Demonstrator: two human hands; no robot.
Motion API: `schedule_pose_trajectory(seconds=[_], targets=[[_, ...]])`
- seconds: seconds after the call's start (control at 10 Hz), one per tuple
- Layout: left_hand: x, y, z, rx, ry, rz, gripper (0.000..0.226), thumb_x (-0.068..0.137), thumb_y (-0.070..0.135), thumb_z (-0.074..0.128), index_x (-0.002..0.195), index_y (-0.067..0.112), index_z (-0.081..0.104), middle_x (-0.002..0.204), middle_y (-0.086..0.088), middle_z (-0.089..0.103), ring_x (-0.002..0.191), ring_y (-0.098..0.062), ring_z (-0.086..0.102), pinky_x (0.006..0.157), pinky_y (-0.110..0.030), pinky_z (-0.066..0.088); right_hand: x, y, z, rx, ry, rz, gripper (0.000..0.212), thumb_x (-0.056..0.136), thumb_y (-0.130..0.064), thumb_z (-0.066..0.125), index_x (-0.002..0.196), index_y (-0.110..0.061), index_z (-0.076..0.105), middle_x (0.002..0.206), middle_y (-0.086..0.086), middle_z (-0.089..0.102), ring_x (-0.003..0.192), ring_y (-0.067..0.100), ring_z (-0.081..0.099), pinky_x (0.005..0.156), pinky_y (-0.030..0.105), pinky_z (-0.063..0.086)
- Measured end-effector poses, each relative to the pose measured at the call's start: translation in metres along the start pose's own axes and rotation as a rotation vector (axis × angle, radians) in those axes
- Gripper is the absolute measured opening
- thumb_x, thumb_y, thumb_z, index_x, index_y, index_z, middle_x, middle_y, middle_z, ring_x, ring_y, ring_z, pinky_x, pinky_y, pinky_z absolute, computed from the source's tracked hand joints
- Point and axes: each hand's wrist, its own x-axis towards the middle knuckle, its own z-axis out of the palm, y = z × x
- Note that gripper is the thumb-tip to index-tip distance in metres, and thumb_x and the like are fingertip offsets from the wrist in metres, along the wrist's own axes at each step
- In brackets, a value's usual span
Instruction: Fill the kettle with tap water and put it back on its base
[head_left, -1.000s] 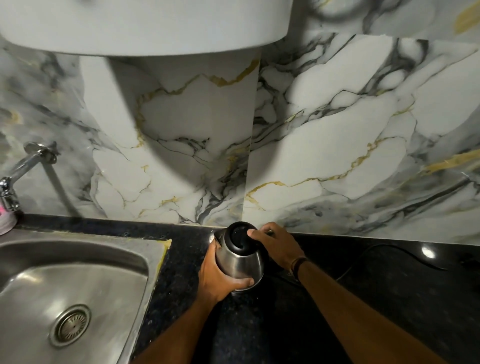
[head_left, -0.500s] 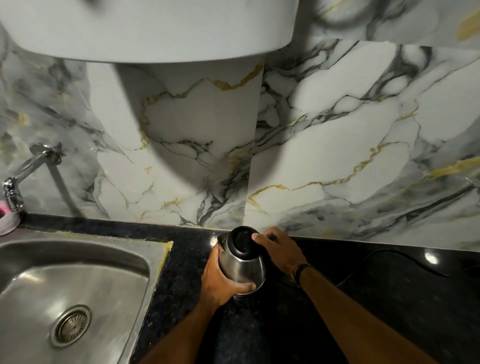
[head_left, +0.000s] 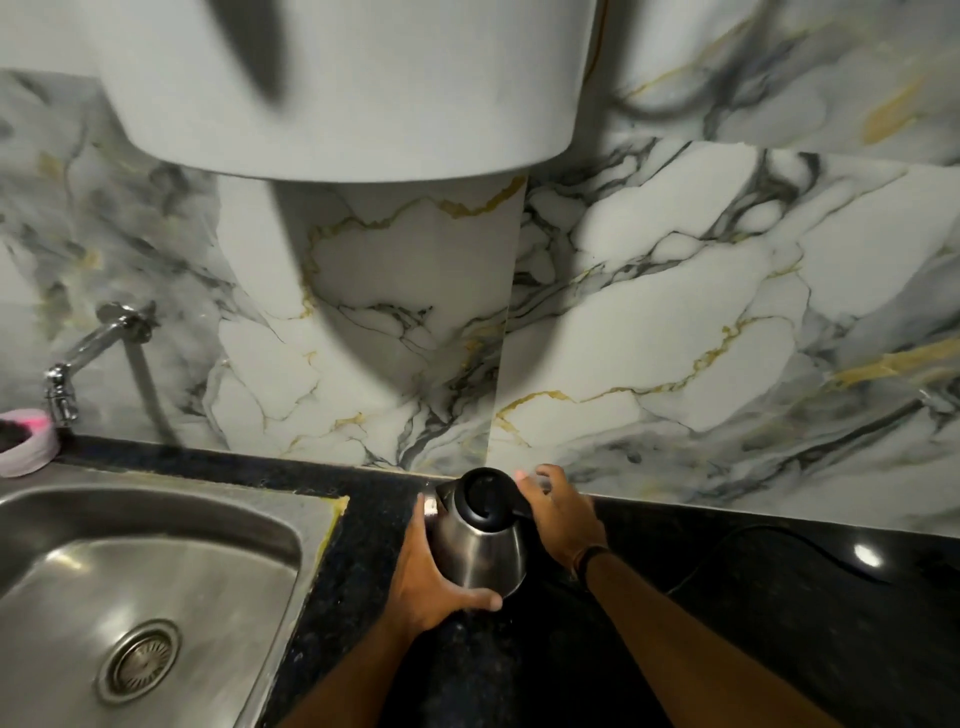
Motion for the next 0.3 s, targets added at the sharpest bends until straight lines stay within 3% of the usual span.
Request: schedule_pose_trajectory(seconds=[0.1, 0.2, 0.3], targets=[[-0.024, 0.006, -0.031, 0.163, 0.023, -0.003, 0.184, 0.039, 0.075, 0.106, 0.182, 0.027, 0.001, 0.188, 0.003, 0.018, 0.171, -0.012, 0.020, 0.141, -0.045, 0.026, -0.015, 0.003, -0.009, -0.007, 0.104, -0.017, 0.066, 0.098, -0.074, 0.044, 0.152, -0.037, 0.047, 0.159, 0.005, 0.055, 0.150, 0.033, 0.041, 0.123, 0.063, 0.033], [-0.038, 0.025, -0.080, 0.370, 0.094, 0.063, 0.156, 0.062, 0.085, 0.089, 0.182, 0.023, 0.011, 0.190, -0.002, 0.019, 0.177, -0.025, 0.017, 0.143, -0.050, 0.023, -0.034, -0.006, -0.032, 0.007, 0.168, -0.096, 0.063, 0.102, -0.067, 0.047, 0.157, -0.035, 0.043, 0.166, 0.004, 0.047, 0.154, 0.032, 0.038, 0.125, 0.060, 0.034], [-0.042, 0.062, -0.132, 0.549, 0.252, 0.153, 0.126, 0.086, 0.080, 0.077, 0.181, 0.025, 0.016, 0.190, -0.003, 0.021, 0.176, -0.027, 0.020, 0.142, -0.053, 0.024, -0.058, -0.031, -0.061, -0.001, 0.281, -0.208, 0.064, 0.103, -0.058, 0.055, 0.159, -0.031, 0.043, 0.167, 0.004, 0.045, 0.154, 0.029, 0.036, 0.125, 0.055, 0.034]])
